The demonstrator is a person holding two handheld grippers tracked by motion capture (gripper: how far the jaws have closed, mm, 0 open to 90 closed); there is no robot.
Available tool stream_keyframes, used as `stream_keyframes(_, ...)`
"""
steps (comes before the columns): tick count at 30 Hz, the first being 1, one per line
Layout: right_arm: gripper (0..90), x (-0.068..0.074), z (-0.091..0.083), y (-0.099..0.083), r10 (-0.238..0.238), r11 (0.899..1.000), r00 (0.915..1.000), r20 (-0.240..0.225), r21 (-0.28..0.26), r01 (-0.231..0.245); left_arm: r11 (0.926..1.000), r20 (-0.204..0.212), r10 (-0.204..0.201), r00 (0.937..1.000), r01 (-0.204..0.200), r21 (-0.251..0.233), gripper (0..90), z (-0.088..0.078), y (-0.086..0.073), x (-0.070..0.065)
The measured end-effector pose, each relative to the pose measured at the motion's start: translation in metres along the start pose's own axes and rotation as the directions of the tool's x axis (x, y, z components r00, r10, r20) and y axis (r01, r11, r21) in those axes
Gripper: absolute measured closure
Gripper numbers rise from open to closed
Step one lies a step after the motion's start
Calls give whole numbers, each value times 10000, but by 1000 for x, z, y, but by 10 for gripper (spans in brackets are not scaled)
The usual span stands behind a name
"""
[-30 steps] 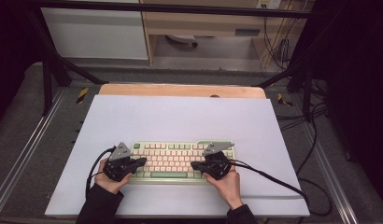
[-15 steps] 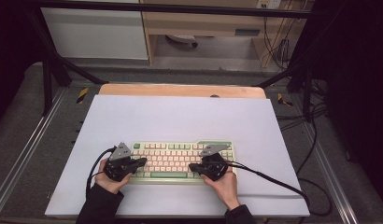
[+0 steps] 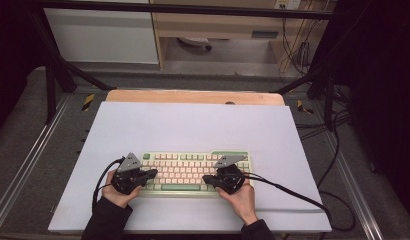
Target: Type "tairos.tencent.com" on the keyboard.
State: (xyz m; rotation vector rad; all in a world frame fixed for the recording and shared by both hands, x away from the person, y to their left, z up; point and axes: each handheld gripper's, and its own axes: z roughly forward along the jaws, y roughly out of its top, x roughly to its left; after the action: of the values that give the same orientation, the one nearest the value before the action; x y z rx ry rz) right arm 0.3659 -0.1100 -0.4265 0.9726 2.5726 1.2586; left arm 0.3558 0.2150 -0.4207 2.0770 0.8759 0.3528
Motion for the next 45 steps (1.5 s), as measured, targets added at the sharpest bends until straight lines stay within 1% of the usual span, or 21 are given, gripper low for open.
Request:
stream_keyframes(2, 900, 0, -3, 1, -58, 10000, 9999, 125, -39, 59, 10000, -2, 0, 10000, 0, -9, 899, 0, 0, 0)
stream_keyframes(9, 900, -3, -13, 1, -149, 9997, 9997, 217, -178, 153, 10000, 19, 26, 10000, -26, -16, 899, 0, 0, -1)
stream_keyframes(12, 900, -5, -17, -1, 19, 9997, 9997, 239, -236, -14, 10000, 27, 35, 10000, -35, -20, 899, -1, 1, -1)
stream_keyframes(17, 900, -9, -23, -3, 141, 9993, 9994, 307, -348, -130, 10000, 11, 9, 10000, -9, -34, 899, 0, 2, -3)
stream_keyframes(18, 900, -10, -23, -4, 83, 9993, 9995, 315, -365, -72, 10000, 15, 29, 10000, -29, -54, 899, 0, 2, -3)
stream_keyframes(19, 900, -10, -24, -4, 161, 9993, 9994, 318, -356, -149, 10000, 18, 23, 10000, -23, -57, 899, 0, 2, -4)
stream_keyframes(31, 900, -14, -29, -9, 259, 9990, 9989, 395, -382, -244, 9997, 65, 261, 9996, -261, 33, 899, 4, 8, -11)
stream_keyframes(39, 900, -14, -31, -10, 256, 9991, 9987, 441, -355, -241, 9991, 102, 418, 9991, -419, 44, 899, 10, 16, -18)
stream_keyframes(45, 900, -15, -32, -11, 233, 9992, 9987, 459, -332, -218, 9991, 76, 410, 9991, -410, 109, 899, 15, 20, -18)
